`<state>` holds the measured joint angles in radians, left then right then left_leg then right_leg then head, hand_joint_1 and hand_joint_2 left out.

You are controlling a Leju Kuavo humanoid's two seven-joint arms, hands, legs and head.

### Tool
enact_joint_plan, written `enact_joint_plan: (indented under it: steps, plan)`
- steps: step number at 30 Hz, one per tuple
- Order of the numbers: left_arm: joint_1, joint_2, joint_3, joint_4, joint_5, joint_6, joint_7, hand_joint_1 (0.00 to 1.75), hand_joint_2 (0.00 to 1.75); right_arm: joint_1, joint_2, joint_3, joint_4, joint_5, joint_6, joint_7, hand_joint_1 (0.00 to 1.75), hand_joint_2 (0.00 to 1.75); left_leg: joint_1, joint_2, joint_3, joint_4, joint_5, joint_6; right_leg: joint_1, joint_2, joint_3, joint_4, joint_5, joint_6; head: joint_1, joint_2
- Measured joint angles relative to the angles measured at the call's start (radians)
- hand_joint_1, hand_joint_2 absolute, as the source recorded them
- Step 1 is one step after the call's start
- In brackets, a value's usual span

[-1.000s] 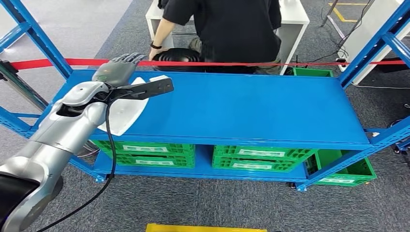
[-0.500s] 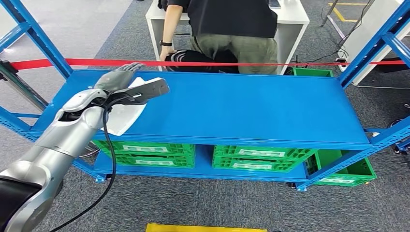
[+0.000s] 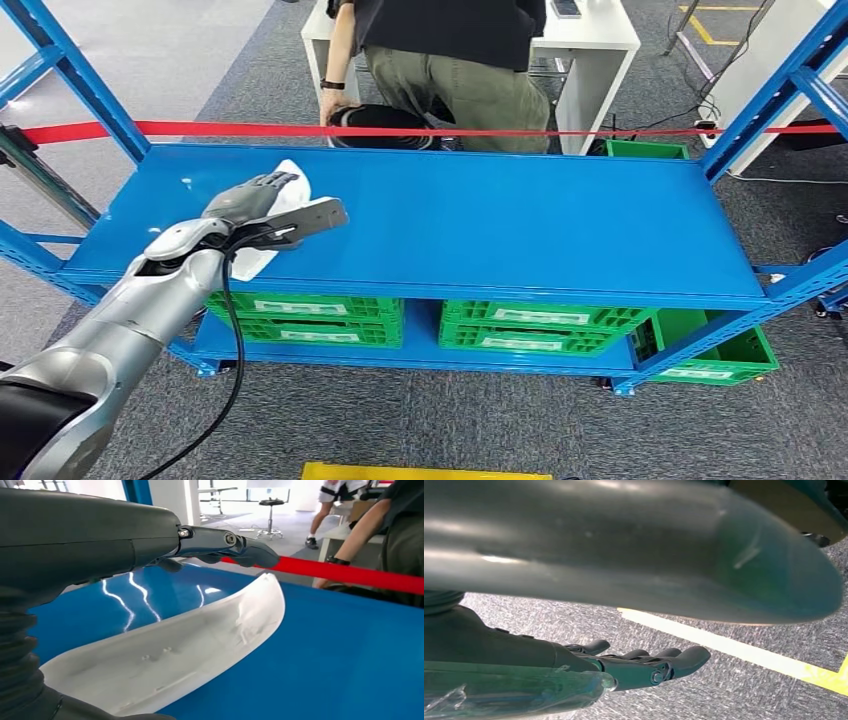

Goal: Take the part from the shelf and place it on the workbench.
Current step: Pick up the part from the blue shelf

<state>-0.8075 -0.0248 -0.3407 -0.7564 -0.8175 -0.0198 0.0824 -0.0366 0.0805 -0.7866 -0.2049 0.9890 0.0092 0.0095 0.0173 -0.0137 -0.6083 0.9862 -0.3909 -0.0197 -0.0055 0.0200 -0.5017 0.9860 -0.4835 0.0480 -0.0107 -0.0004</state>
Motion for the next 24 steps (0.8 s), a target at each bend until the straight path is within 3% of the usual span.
enact_joint_plan:
  steps: [24]
  plan:
    - [0.003,-0.015,0.0,0.04,-0.017,0.0,-0.001,0.0,1.75,-0.001,0.002,-0.01,0.0,0.012,0.002,0.002,0.0,0.0,0.0,0.0,0.0,0.0,0.0,0.0,0.0,0.0,0.0,0.0,0.0,0.0,0.0,0.0]
